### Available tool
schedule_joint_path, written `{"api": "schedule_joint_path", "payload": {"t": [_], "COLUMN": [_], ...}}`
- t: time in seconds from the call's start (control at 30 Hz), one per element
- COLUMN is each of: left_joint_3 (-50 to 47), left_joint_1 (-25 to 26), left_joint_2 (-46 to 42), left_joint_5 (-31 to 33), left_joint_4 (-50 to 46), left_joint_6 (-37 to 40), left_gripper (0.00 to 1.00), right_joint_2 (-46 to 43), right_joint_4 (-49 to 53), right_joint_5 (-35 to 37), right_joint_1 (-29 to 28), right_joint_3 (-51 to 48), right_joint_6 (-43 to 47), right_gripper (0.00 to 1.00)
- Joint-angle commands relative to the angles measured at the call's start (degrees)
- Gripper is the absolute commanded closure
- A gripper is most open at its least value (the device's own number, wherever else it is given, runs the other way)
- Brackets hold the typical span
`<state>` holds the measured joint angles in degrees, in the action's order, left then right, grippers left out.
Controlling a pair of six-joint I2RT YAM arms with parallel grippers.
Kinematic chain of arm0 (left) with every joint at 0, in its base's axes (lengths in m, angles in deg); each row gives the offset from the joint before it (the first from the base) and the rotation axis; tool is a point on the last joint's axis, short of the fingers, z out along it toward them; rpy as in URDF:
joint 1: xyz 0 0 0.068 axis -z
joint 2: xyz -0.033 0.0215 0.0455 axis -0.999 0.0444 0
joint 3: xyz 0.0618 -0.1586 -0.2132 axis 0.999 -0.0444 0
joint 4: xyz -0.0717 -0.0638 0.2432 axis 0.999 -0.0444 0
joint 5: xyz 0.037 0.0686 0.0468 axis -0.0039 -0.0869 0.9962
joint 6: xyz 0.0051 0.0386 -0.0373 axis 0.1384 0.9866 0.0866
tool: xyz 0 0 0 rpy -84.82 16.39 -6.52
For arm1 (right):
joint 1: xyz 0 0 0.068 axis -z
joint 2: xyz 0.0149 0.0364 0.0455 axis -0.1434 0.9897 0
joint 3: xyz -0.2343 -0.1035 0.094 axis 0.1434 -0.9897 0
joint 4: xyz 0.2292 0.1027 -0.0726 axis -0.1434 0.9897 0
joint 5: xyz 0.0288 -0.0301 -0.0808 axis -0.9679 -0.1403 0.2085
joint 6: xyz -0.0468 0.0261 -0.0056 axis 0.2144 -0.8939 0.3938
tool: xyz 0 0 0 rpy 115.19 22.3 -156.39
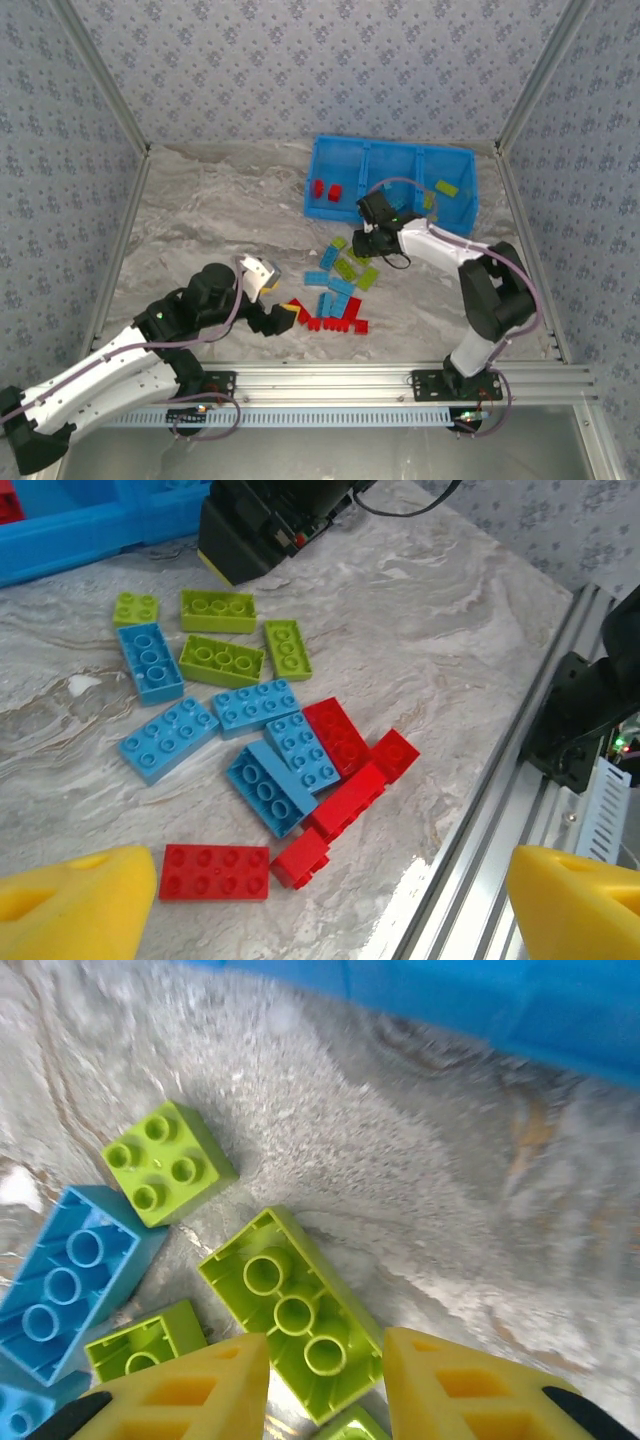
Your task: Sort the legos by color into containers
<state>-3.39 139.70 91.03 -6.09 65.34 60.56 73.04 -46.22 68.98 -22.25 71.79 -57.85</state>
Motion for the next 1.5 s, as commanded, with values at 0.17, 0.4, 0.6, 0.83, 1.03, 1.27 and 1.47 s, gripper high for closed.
{"api": "schedule_joint_path", "payload": {"t": [0.17, 0.4, 0.6, 0.83, 1.03, 1.27, 1.47], "left_joint_3": [-1.0, 0.2, -0.1, -0.3, -0.6, -2.0, -3.4], "left_joint_1": [0.6, 0.8, 1.1, 1.2, 1.2, 1.3, 2.0], "left_joint_2": [1.1, 4.2, 4.0, 3.6, 4.2, 4.6, 5.2], "left_joint_5": [-5.5, -5.3, -5.0, -3.9, -6.2, -5.9, 0.6], "left_joint_4": [9.9, 9.0, 8.1, 7.5, 11.6, 20.9, 30.3], "left_joint_6": [-1.3, -0.6, -0.8, -0.9, -1.1, -5.3, -11.3], "left_gripper": [0.05, 0.03, 0.01, 0.01, 0.01, 0.01, 0.01], "right_joint_2": [-9.5, 1.9, 11.0, 13.1, 3.5, -16.5, -20.6], "right_joint_4": [1.8, 5.3, 4.6, 4.1, 4.0, 1.9, 0.2], "right_joint_5": [1.8, -2.5, -2.1, -1.0, 1.9, 4.6, 2.3], "right_joint_1": [1.7, 0.3, -0.1, 0.1, 0.4, 4.9, 22.2], "right_joint_3": [-1.8, 2.5, 5.7, 7.3, 3.1, -2.3, 0.7], "right_joint_6": [0.9, 5.5, 6.0, 4.9, 2.2, -3.0, -4.5], "right_gripper": [0.51, 0.35, 0.35, 0.59, 0.68, 0.72, 0.7]}}
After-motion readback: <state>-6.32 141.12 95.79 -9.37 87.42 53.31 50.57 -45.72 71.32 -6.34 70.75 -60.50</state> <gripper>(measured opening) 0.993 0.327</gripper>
